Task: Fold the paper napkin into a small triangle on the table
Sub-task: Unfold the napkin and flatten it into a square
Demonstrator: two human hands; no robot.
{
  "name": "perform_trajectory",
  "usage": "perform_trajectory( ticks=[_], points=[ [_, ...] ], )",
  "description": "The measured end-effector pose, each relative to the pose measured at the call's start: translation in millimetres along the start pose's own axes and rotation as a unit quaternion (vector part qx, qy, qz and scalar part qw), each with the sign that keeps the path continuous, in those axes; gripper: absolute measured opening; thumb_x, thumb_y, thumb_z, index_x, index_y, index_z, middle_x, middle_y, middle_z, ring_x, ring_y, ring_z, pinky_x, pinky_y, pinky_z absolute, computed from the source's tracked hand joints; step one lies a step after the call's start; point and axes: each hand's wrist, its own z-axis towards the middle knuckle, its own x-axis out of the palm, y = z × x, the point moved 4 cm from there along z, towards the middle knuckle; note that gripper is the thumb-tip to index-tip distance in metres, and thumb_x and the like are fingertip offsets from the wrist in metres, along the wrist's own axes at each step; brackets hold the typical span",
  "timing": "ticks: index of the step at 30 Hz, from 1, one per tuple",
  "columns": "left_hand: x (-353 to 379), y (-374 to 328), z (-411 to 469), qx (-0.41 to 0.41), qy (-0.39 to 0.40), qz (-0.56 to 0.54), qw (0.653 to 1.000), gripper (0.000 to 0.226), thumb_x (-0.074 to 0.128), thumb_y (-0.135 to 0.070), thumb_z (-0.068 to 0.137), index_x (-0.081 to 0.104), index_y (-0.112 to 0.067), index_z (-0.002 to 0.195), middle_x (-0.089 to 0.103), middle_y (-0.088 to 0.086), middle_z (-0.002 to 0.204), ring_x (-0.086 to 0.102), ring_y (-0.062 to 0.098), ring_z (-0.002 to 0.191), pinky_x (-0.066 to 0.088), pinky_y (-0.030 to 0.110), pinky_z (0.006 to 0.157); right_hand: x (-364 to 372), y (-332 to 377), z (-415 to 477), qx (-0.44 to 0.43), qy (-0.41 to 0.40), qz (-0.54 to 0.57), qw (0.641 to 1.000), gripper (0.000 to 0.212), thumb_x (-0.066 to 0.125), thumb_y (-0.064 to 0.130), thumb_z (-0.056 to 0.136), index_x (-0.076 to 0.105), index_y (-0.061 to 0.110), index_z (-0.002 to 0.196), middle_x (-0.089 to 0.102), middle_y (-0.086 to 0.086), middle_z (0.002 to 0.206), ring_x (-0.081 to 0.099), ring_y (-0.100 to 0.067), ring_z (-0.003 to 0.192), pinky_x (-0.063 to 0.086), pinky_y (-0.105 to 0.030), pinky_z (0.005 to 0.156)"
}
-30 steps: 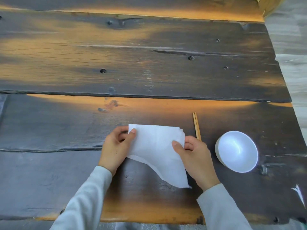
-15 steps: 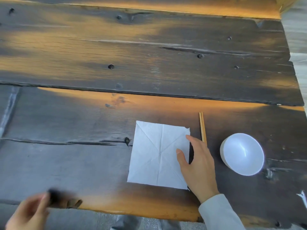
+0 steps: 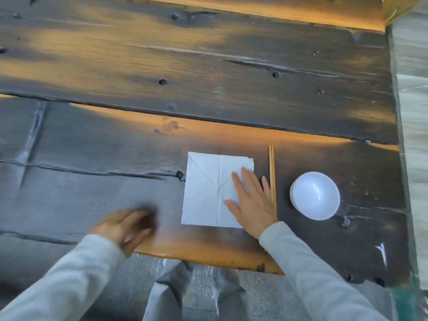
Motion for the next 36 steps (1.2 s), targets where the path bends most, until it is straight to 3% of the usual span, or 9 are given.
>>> perform_trajectory(
  ticks=[2, 3, 5, 7, 12, 17, 23, 33, 36],
  points=[
    [-22, -50, 62, -0.005, 0.046, -0.022, 0.999, 0.084, 0.047, -0.073, 0.08, 0.047, -0.021, 0.146, 0.054, 0.006, 0.146, 0.055, 0.034, 0.128, 0.045, 0.047, 0.1, -3, -1, 2, 0.005, -0.003, 0.002, 1.0, 0.071, 0.041, 0.05, 0.104, 0.014, 0.019, 0.162, 0.006, -0.008, 0.171, 0.002, -0.027, 0.157, 0.001, -0.05, 0.125],
    [-16, -68, 87, -0.007, 0.124, -0.002, 0.992, 0.095, 0.05, -0.075, 0.079, 0.026, -0.026, 0.156, 0.03, 0.0, 0.162, 0.034, 0.029, 0.145, 0.032, 0.047, 0.113, -4, -1, 4, 0.009, -0.005, 0.003, 1.0, 0.073, 0.041, 0.051, 0.104, 0.012, 0.019, 0.162, 0.004, -0.008, 0.171, 0.0, -0.026, 0.157, -0.001, -0.05, 0.125],
    [8, -79, 116, 0.003, 0.201, 0.052, 0.978, 0.111, 0.051, -0.08, 0.077, -0.013, -0.034, 0.155, -0.014, -0.008, 0.166, -0.006, 0.02, 0.154, 0.003, 0.045, 0.122, -3, 0, 6, 0.012, -0.008, 0.01, 1.0, 0.078, 0.043, 0.055, 0.102, 0.009, 0.019, 0.162, 0.0, -0.007, 0.171, -0.003, -0.026, 0.157, -0.004, -0.049, 0.124],
    [21, -80, 126, -0.001, 0.211, 0.097, 0.973, 0.117, 0.048, -0.085, 0.073, -0.025, -0.035, 0.151, -0.03, -0.007, 0.162, -0.019, 0.021, 0.151, -0.007, 0.05, 0.121, 1, 0, 8, 0.0, -0.001, 0.003, 1.0, 0.086, 0.046, 0.061, 0.098, 0.006, 0.02, 0.162, -0.005, -0.008, 0.171, -0.007, -0.026, 0.157, -0.007, -0.05, 0.123],
    [43, -80, 140, 0.025, 0.2, 0.12, 0.972, 0.124, 0.046, -0.09, 0.068, -0.03, -0.035, 0.148, -0.045, -0.008, 0.152, -0.025, 0.022, 0.15, -0.014, 0.06, 0.115, 9, -4, 17, -0.018, 0.028, -0.017, 0.999, 0.099, 0.046, 0.07, 0.093, -0.005, 0.021, 0.162, -0.019, -0.005, 0.169, -0.019, -0.022, 0.155, -0.019, -0.047, 0.118],
    [44, -71, 140, 0.035, 0.188, 0.111, 0.975, 0.124, 0.042, -0.094, 0.063, -0.035, -0.04, 0.144, -0.056, -0.011, 0.138, -0.026, 0.018, 0.149, -0.015, 0.063, 0.113, 9, -7, 15, -0.013, 0.033, -0.023, 0.999, 0.11, 0.048, 0.075, 0.088, -0.01, 0.016, 0.161, -0.024, -0.004, 0.168, -0.025, -0.02, 0.153, -0.018, -0.049, 0.119],
    [38, -66, 147, 0.058, 0.19, 0.125, 0.972, 0.134, 0.042, -0.099, 0.055, -0.05, -0.039, 0.132, -0.055, -0.006, 0.142, -0.045, 0.015, 0.133, -0.014, 0.067, 0.113, 1, -7, 23, -0.032, 0.085, -0.042, 0.995, 0.154, 0.073, 0.082, 0.059, -0.023, 0.011, 0.157, -0.032, -0.009, 0.164, -0.032, -0.027, 0.15, -0.013, -0.052, 0.123],
    [36, -54, 151, 0.055, 0.209, 0.132, 0.967, 0.145, 0.051, -0.099, 0.042, -0.043, -0.043, 0.138, -0.054, -0.003, 0.146, -0.04, 0.015, 0.138, -0.013, 0.072, 0.11, 4, -21, 29, -0.001, 0.097, -0.057, 0.994, 0.159, 0.074, 0.085, 0.052, -0.026, 0.017, 0.155, -0.035, -0.015, 0.162, -0.035, -0.033, 0.148, -0.015, -0.047, 0.121],
    [35, -49, 153, 0.051, 0.214, 0.144, 0.965, 0.147, 0.05, -0.099, 0.038, -0.044, -0.046, 0.136, -0.05, -0.001, 0.151, -0.037, 0.024, 0.144, -0.013, 0.073, 0.109, 4, -24, 30, 0.007, 0.101, -0.061, 0.993, 0.162, 0.073, 0.087, 0.049, -0.028, 0.02, 0.155, -0.037, -0.019, 0.161, -0.035, -0.036, 0.148, -0.014, -0.048, 0.122]
  ],
)
